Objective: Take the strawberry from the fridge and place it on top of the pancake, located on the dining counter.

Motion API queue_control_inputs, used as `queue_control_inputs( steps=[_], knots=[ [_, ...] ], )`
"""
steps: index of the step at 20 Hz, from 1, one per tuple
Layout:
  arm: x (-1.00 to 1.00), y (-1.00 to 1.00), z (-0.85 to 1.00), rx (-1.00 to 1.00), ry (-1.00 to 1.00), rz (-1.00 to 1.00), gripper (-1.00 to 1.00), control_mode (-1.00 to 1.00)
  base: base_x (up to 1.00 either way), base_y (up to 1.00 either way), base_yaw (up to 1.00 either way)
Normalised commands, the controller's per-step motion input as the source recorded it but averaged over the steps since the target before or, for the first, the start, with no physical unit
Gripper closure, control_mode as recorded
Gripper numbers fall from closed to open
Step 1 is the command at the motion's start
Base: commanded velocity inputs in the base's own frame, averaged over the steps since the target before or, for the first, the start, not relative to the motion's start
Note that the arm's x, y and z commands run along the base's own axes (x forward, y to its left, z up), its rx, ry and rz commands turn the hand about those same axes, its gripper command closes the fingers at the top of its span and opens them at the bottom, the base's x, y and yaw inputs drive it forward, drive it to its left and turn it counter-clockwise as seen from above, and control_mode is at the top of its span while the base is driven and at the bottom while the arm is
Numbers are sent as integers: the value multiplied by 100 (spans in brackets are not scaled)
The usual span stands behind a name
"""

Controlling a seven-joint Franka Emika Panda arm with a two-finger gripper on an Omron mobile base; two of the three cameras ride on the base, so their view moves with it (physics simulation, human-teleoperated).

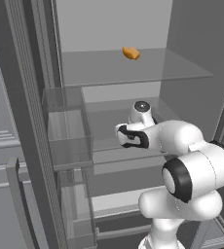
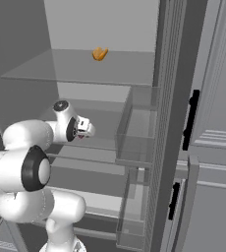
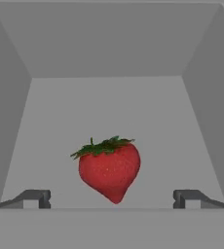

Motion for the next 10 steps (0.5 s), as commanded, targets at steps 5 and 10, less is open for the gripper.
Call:
queue_control_inputs(
  steps=[5,10],
  knots=[
    [40,0,-18,0,2,0,-100,-100,0,0,0],
    [13,0,-24,0,1,0,-100,-100,0,0,0]
  ],
)
